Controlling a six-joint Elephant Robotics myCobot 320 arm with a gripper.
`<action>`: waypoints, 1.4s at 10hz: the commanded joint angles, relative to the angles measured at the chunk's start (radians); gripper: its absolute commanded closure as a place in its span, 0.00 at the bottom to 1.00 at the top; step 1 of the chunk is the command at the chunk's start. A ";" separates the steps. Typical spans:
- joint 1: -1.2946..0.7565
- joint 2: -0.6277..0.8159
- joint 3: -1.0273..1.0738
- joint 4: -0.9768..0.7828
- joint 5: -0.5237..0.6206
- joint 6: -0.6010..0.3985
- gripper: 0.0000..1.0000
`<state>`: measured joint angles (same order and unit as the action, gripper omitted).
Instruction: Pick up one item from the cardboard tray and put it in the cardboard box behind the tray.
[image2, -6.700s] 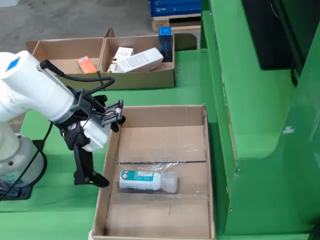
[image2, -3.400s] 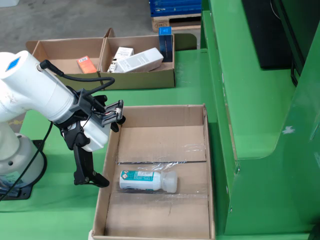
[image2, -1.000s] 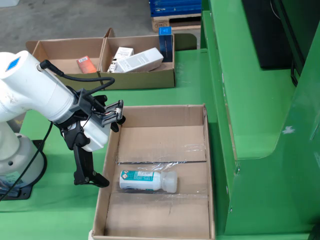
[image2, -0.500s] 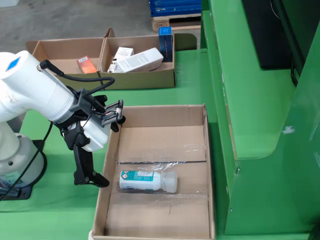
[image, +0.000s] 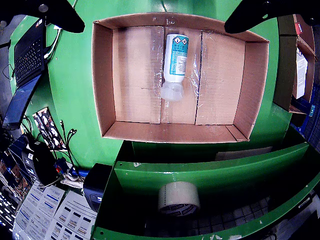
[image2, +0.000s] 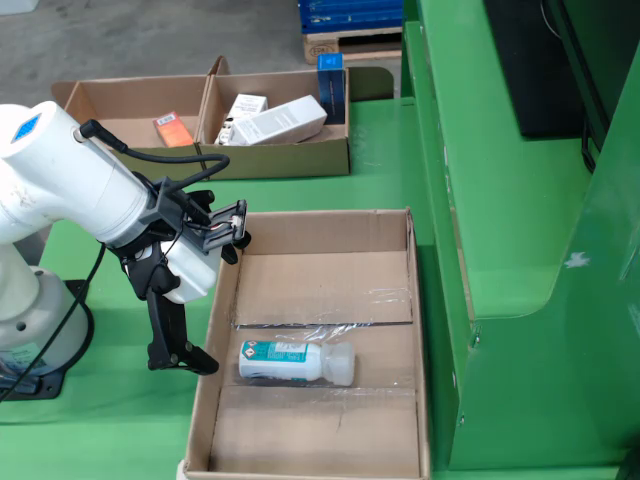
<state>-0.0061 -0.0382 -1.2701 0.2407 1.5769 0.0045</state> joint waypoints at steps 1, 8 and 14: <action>-0.001 0.017 0.028 0.011 0.000 0.000 0.00; 0.150 0.030 -0.023 0.056 -0.056 0.071 0.00; 0.119 -0.162 0.157 0.040 -0.030 0.042 0.00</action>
<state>0.1365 -0.1089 -1.2362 0.2791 1.5340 0.0613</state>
